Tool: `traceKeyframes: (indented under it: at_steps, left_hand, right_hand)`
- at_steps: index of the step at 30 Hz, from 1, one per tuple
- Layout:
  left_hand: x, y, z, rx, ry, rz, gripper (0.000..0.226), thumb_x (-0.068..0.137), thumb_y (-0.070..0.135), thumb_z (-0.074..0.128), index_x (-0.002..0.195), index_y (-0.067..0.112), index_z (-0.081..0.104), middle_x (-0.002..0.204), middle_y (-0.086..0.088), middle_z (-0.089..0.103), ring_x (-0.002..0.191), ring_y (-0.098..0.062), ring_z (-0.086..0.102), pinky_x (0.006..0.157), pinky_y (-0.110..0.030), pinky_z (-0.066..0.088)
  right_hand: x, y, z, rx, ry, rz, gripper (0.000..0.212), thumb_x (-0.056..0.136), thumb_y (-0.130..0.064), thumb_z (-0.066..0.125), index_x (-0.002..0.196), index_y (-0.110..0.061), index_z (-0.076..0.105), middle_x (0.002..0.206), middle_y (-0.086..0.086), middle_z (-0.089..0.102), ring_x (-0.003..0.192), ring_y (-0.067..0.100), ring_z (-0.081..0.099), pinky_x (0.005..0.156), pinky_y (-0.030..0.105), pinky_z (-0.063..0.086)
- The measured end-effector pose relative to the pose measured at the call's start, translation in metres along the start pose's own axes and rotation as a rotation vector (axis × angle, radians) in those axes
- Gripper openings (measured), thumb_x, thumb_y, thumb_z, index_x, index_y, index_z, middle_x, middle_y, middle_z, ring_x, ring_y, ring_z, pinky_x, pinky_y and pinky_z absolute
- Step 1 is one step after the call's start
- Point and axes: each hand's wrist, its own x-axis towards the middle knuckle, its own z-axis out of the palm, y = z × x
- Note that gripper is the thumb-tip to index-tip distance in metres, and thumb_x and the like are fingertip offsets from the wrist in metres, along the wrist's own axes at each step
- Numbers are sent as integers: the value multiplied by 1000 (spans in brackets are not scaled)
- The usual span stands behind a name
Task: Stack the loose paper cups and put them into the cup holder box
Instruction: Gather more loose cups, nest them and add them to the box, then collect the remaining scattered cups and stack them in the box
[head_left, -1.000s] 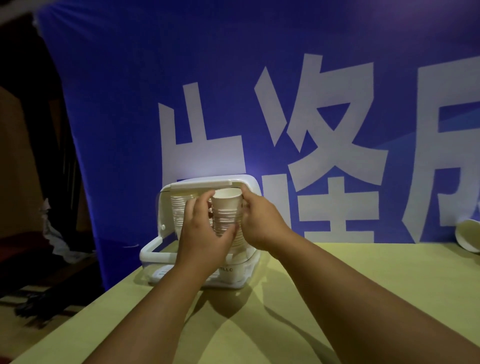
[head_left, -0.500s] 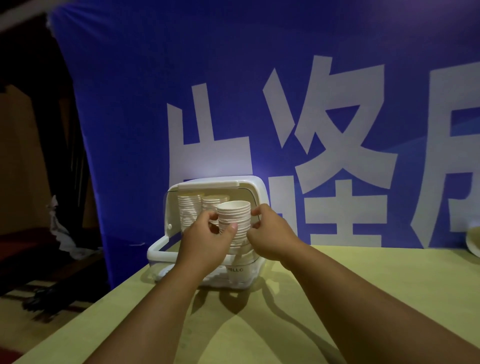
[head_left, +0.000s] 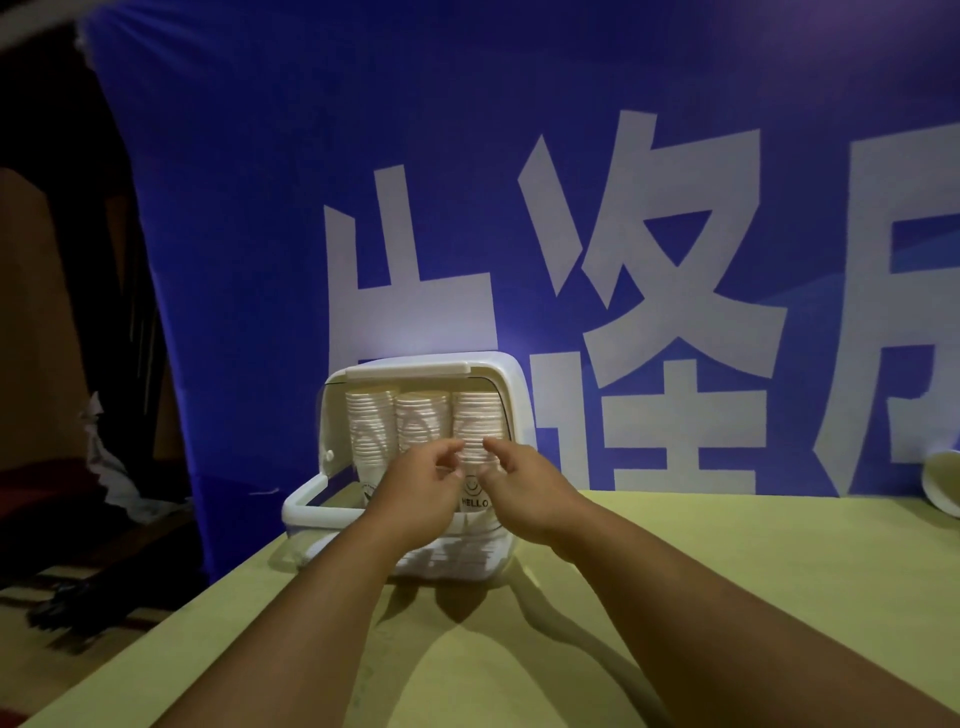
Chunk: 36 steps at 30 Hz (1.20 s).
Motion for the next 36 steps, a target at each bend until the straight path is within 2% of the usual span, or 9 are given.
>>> traceKeyframes:
  at_steps: [4,9,13,16,22,29,32,34,36]
  left_hand:
    - [1,-6,2,99,-29,-20,40,102,22,56,142,29,55,133,8,64,118,-13,59,96,-33,49]
    - [1,-4,4,256,-99,-50,28,97,31,54,120,42,64,118,16,67,107,-12,62,94,-47,54]
    - [8,1,8,386,-218,-53,30,99,28,47,107,44,70,112,15,68,102,-14,61,94,-49,52]
    - [12,5,7,408,-324,-42,34,101,21,45,112,37,73,116,11,68,107,-16,60,100,-47,49]
    - [23,7,8,567,-478,-35,31,103,14,44,119,11,71,120,-9,68,108,-26,62,103,-45,49]
    - [25,20,5,590,-621,-78,35,105,19,40,135,15,59,135,-7,59,118,-23,55,110,-45,42]
    - [26,16,5,483,-558,-63,29,102,10,46,118,17,71,121,-4,67,113,-22,60,106,-41,46]
    - [24,13,4,334,-422,-63,24,98,8,55,98,19,76,102,2,70,101,-18,63,96,-37,51]
    - [17,9,0,253,-293,-66,22,93,8,60,91,23,76,97,4,71,96,-15,65,92,-38,55]
  right_hand:
    - [0,9,0,3,-13,28,49,105,-25,43,153,-20,33,156,3,38,141,26,38,112,39,39]
    - [3,15,5,-67,21,17,44,104,-26,46,147,-22,43,149,0,48,136,23,46,107,35,39]
    - [-2,17,9,-442,106,-44,29,103,-34,46,127,-30,61,133,-8,58,125,20,46,103,41,31]
    - [-8,18,3,-664,72,-80,38,103,-42,34,130,-29,58,145,-8,47,130,21,33,104,46,27]
    - [-9,24,2,-643,-19,-28,51,103,-51,22,140,-28,48,150,-6,43,135,22,31,111,51,22]
    - [-5,28,4,-628,-31,-30,47,103,-49,24,138,-29,48,150,-7,43,135,22,34,112,53,21]
    - [-6,28,2,-613,-45,-30,47,103,-48,24,140,-30,47,152,-7,41,137,22,34,114,53,19]
    - [-6,28,0,-611,-46,-35,46,104,-46,25,141,-30,48,152,-6,42,137,22,35,114,52,19]
    - [-7,24,-1,-567,-22,-34,45,104,-42,28,141,-29,49,149,-5,47,135,22,40,113,50,23]
